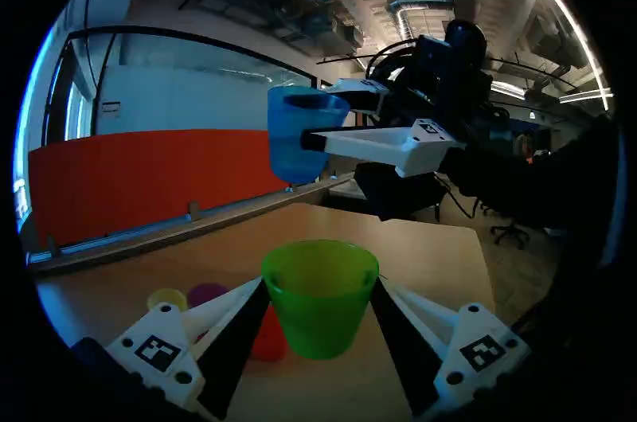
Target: Pour water
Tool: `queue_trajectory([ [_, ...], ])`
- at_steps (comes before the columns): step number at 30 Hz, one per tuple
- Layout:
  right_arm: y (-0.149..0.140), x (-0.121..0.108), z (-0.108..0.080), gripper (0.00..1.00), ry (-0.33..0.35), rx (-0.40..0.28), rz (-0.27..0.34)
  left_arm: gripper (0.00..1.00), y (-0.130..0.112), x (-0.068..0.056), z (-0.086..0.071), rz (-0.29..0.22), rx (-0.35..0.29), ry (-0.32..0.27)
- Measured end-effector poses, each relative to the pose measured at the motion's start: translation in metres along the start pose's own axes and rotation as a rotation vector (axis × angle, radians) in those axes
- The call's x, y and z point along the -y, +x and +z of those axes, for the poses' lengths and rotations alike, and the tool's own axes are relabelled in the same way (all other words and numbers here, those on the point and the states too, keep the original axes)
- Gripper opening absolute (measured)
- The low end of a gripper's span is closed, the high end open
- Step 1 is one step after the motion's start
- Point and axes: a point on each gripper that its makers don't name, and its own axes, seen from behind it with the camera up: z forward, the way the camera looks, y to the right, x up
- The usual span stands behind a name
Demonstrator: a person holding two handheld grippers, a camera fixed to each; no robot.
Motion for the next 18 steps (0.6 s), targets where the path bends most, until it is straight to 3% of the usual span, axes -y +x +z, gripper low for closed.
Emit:
queue_trajectory([
  [18, 0.0035, 0.0036, 0.005, 0.9, 0.012, 0.026, -0.161, 0.85, 0.0032, -0.0028, 0.0046, -0.003, -0.007, -0.017],
])
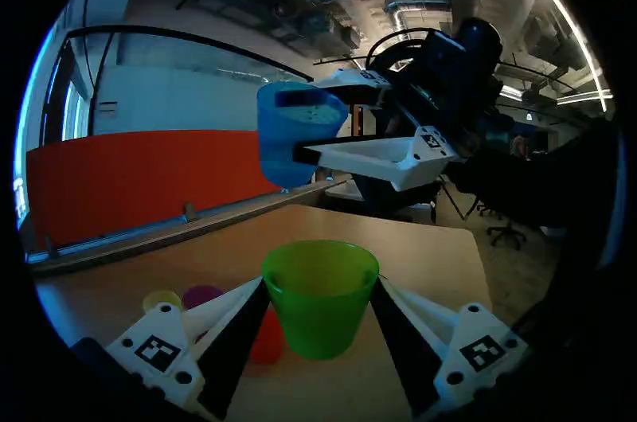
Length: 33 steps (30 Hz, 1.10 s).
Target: Pour water
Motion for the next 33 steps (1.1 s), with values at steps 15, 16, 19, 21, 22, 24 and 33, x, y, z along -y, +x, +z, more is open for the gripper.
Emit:
queue_trajectory([
  [15, 0.007, -0.007, 0.007, 0.9, -0.004, 0.011, -0.119, 0.85, 0.008, 0.008, 0.002, 0.007, -0.016, 0.01],
  [16, 0.007, -0.008, 0.008, 0.9, -0.004, 0.013, -0.126, 0.85, 0.009, 0.009, 0.002, 0.008, -0.017, 0.011],
  [19, 0.006, -0.009, 0.009, 0.9, -0.005, 0.017, -0.147, 0.85, 0.01, 0.01, 0.002, 0.011, -0.019, 0.012],
  [21, 0.006, -0.01, 0.01, 0.9, -0.004, 0.021, -0.162, 0.85, 0.012, 0.011, 0.003, 0.012, -0.022, 0.013],
  [22, 0.006, -0.01, 0.01, 0.9, -0.005, 0.023, -0.17, 0.85, 0.013, 0.011, 0.003, 0.012, -0.024, 0.013],
  [24, 0.007, -0.011, 0.011, 0.9, -0.006, 0.026, -0.187, 0.85, 0.015, 0.012, 0.003, 0.01, -0.028, 0.014],
  [33, 0.01, -0.014, 0.015, 0.9, -0.011, 0.032, -0.256, 0.85, 0.015, 0.013, 0.005, 0.011, -0.032, 0.013],
])
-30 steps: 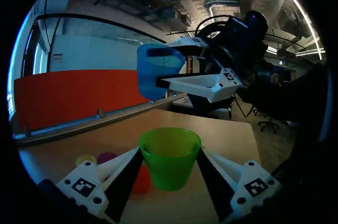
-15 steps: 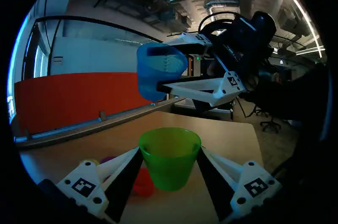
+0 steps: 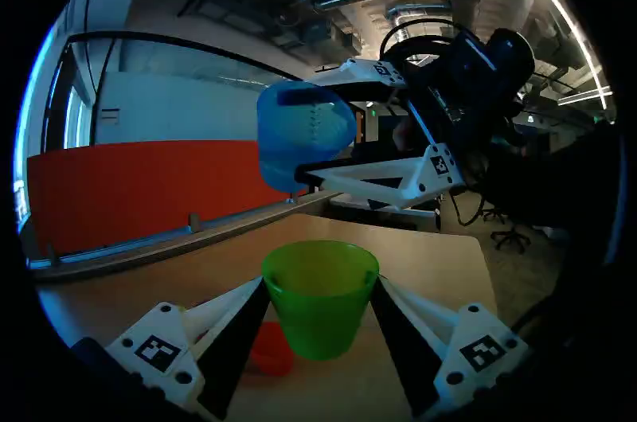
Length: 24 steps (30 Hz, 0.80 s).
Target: Pour water
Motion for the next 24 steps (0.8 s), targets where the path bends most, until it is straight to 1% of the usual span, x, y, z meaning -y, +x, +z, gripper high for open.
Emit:
queue_trajectory([
  [15, 0.0022, -0.0033, 0.0034, 0.91, -0.009, 0.015, -0.108, 0.85, 0.0061, 0.0017, 0.0005, 0.003, -0.01, 0.0],
  [24, 0.0009, -0.0086, 0.0045, 0.91, -0.024, 0.021, -0.145, 0.85, 0.0067, 0.0009, -0.0002, 0.003, -0.01, -0.001],
])
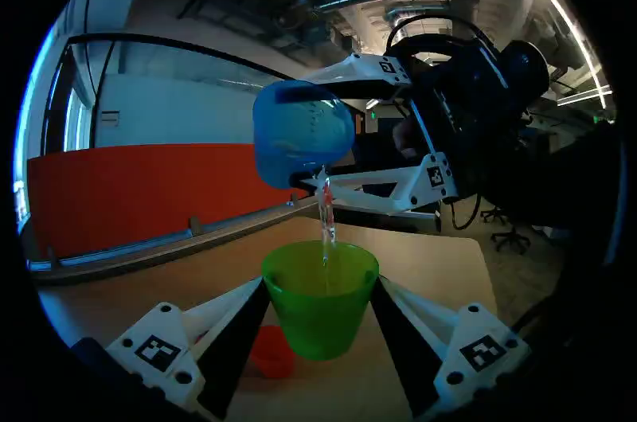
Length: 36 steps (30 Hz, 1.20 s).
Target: Pour water
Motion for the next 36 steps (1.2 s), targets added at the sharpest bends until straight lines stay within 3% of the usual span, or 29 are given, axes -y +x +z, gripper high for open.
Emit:
queue_trajectory([
  [36, -0.004, -0.012, 0.001, 0.9, -0.047, 0.007, -0.13, 0.85, -0.004, -0.001, 0.003, -0.001, 0.004, -0.002],
])
